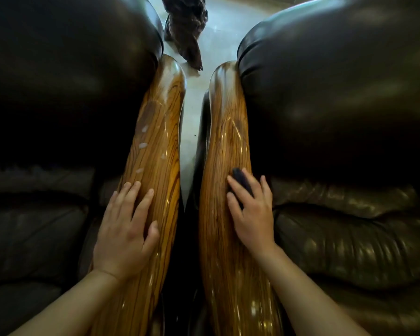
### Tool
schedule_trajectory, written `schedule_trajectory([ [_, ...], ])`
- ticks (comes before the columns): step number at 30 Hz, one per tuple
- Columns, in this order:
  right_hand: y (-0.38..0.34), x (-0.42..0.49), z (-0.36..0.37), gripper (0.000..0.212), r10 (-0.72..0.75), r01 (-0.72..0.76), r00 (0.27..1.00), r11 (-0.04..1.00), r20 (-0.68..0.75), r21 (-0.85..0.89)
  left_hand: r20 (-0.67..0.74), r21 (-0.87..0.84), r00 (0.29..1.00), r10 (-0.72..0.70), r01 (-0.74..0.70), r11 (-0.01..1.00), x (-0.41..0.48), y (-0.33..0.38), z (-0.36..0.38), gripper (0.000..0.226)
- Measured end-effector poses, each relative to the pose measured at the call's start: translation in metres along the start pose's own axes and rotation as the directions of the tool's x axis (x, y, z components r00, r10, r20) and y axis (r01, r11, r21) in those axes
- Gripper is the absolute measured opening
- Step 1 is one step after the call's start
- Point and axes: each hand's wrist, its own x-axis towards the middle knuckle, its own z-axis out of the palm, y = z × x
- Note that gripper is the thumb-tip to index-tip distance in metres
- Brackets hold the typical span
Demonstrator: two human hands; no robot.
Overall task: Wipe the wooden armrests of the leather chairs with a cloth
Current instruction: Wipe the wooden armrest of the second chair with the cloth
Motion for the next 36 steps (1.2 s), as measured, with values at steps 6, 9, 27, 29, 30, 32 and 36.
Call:
schedule_trajectory([
  [6,-0.015,0.005,0.014,0.043,-0.097,0.083,0.994,0.971,-0.054,-0.225,-0.022,-0.011,1.0,-0.003,0.003,1.0,0.0,0.002,-0.002,0.063],
  [9,-0.013,-0.042,0.029,0.038,-0.337,0.338,0.941,0.918,0.04,-0.209,-0.022,-0.013,1.0,0.001,-0.001,1.0,0.0,0.002,-0.002,0.063],
  [27,0.011,-0.014,0.012,0.036,-0.535,0.541,0.84,0.818,0.083,-0.196,-0.034,0.014,0.999,-0.007,0.008,1.0,-0.003,0.001,-0.001,0.063],
  [29,-0.005,0.011,0.005,0.032,-0.485,0.481,0.874,0.859,0.022,-0.174,-0.034,0.005,0.999,-0.008,0.008,1.0,-0.003,0.001,-0.001,0.062],
  [30,-0.018,0.024,0.002,0.032,-0.398,0.391,0.917,0.911,-0.029,-0.129,-0.038,-0.004,0.999,-0.011,0.011,1.0,-0.002,0.001,-0.002,0.062],
  [32,-0.046,0.047,-0.005,0.04,-0.202,0.207,0.977,0.975,-0.074,0.075,-0.07,-0.038,0.997,-0.017,0.015,0.999,-0.004,0.0,-0.003,0.059],
  [36,-0.114,0.07,0.003,0.044,-0.226,0.188,0.973,0.892,0.046,0.411,-0.115,-0.053,0.991,-0.072,0.066,0.996,-0.023,-0.014,0.0,0.057],
])
